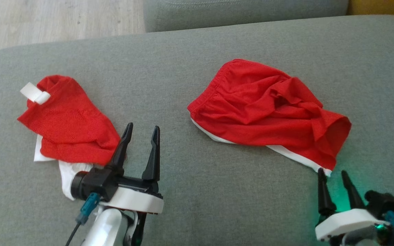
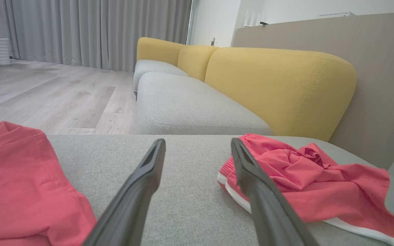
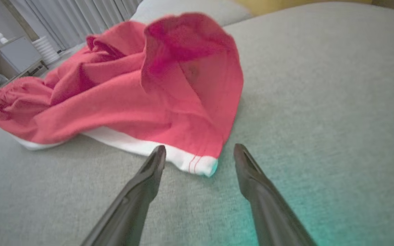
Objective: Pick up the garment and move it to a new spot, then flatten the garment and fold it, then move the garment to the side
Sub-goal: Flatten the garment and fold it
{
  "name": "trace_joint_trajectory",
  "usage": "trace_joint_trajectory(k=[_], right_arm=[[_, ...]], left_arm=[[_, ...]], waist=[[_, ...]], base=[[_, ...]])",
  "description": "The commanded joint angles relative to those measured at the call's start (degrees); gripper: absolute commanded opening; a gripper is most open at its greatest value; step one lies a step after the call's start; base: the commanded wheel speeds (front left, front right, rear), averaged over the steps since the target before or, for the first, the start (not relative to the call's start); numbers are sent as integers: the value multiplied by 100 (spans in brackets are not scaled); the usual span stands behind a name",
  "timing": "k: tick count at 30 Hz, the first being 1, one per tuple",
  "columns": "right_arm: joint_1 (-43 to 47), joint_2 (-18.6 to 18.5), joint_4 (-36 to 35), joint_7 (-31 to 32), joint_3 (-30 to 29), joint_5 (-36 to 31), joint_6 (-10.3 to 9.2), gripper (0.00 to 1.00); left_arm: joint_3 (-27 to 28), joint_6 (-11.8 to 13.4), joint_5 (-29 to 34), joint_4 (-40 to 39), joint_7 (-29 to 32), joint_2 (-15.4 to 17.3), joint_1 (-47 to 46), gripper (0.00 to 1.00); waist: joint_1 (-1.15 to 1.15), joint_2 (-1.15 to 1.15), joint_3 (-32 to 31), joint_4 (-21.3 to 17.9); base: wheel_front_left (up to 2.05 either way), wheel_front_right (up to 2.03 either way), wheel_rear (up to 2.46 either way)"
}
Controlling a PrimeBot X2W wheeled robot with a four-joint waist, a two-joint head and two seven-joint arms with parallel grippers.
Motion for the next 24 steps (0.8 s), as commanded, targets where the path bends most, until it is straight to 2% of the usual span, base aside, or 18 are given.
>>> trace_joint_trajectory(k=[1, 7, 24], right_arm=[[-242, -36, 9, 22, 192, 59, -4, 100], [-384, -36, 369, 16, 311, 121, -4, 100], [-692, -36, 780, -89, 358, 113, -4, 100]], left_arm=[[140, -16, 52, -142, -46, -6, -220, 100], [115, -27, 26, -83, -46, -7, -215, 100], [54, 13, 21, -43, -46, -8, -306, 100]], waist=[[0, 0, 23, 40], [0, 0, 21, 103], [0, 0, 141, 181]], base=[[0, 0, 0], [0, 0, 0], [0, 0, 0]])
